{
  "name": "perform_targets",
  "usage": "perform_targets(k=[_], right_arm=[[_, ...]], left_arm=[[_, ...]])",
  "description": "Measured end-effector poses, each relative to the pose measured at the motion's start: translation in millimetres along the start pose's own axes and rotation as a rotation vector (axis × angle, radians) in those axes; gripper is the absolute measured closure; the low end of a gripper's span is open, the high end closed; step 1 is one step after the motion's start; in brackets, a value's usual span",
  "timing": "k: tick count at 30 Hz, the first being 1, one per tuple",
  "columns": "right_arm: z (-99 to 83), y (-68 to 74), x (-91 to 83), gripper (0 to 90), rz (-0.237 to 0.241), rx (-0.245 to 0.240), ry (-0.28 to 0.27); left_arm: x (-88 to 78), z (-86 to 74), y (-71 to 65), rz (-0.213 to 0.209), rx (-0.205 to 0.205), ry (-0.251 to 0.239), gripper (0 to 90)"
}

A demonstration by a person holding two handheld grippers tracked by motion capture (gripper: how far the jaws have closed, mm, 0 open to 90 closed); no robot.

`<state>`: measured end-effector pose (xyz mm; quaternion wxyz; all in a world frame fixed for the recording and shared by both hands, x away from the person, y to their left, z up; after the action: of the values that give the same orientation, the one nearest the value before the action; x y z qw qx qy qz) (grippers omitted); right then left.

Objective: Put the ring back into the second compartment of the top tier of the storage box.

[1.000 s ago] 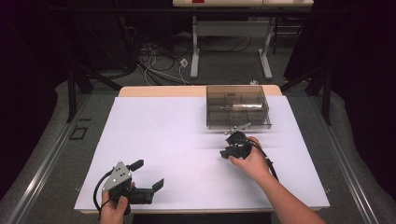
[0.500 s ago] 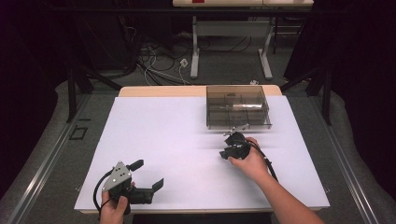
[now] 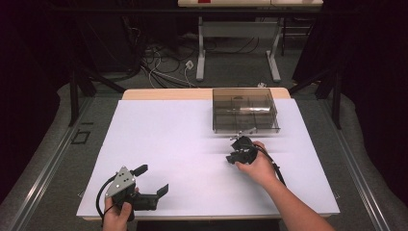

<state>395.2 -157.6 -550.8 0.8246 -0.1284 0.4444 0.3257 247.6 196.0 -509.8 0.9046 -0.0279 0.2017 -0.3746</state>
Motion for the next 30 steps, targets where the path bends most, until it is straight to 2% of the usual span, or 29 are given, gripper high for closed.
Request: perform_targets(k=[3, 8, 13, 22, 25, 27, 30], right_arm=[[0.1, -0.4, 1.3, 71.9, 0.009, -0.002, -0.022], [1.0, -2.9, -0.5, 72.4, 0.014, -0.004, 0.002], [1.5, -2.9, -0.2, 72.5, 0.022, 0.010, -0.007], [1.5, -2.2, -1.5, 72.5, 0.010, -0.004, 0.007], [3.2, -0.4, -4.7, 74.9, 0.022, 0.030, 0.017], [2.7, -2.1, -5.4, 75.0, 0.015, 0.010, 0.011], [2.0, -1.6, -4.1, 75.0, 0.020, 0.019, 0.010]], left_arm=[[-0.3, 0.0, 0.1, 0.001, -0.001, 0.001, 0.0], [-0.5, 0.0, 0.3, 0.002, 0.000, 0.000, 0.0], [-0.9, 0.2, 0.3, 0.000, -0.005, 0.006, 0.0], [-1.4, 0.3, 0.5, 0.001, 0.000, 0.004, 0.1], [-1.3, 0.3, 0.5, 0.001, -0.001, 0.003, 0.0], [-1.1, 0.2, 0.2, 0.001, -0.003, 0.004, 0.0], [-0.9, 0.2, 0.1, -0.001, -0.003, 0.005, 0.0]])
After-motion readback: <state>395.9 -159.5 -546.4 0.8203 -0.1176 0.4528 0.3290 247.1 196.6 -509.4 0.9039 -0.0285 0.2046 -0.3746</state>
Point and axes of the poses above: each handheld gripper's, and its own axes: x roughly forward along the jaws, z roughly out of its top, y roughly to its left, the point moved 1 cm from there along x, roughly forward along the jaws, and after that the axes turned 5 degrees about -x, right-handed, at the moved point
